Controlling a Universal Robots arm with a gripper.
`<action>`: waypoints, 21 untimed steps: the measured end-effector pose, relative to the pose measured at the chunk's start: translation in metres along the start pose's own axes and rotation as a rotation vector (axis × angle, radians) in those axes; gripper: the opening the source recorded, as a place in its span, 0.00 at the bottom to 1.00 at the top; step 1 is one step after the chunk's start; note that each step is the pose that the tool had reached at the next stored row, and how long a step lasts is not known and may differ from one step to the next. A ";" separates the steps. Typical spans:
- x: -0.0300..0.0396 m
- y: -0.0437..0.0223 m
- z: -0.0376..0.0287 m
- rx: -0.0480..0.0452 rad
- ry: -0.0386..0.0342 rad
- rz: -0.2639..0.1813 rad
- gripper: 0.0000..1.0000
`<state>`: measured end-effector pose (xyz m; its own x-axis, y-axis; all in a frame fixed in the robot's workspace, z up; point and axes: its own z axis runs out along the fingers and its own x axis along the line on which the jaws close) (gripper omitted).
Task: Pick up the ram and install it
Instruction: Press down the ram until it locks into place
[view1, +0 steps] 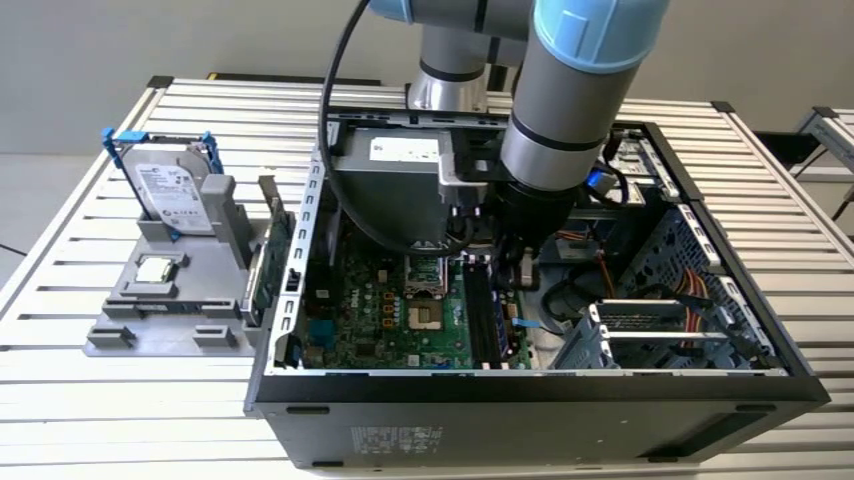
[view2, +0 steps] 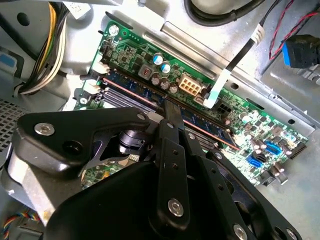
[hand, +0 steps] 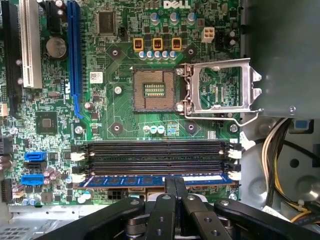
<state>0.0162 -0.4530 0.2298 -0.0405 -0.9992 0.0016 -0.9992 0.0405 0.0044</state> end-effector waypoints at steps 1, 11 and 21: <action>0.0000 0.0000 0.0013 0.0000 -0.0001 0.000 0.00; 0.0000 0.0000 0.0082 0.0000 0.0002 0.000 0.00; 0.0000 0.0000 0.0107 -0.0001 0.0004 0.000 0.00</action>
<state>0.0162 -0.4531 0.2190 -0.0406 -0.9992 0.0020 -0.9992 0.0406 0.0045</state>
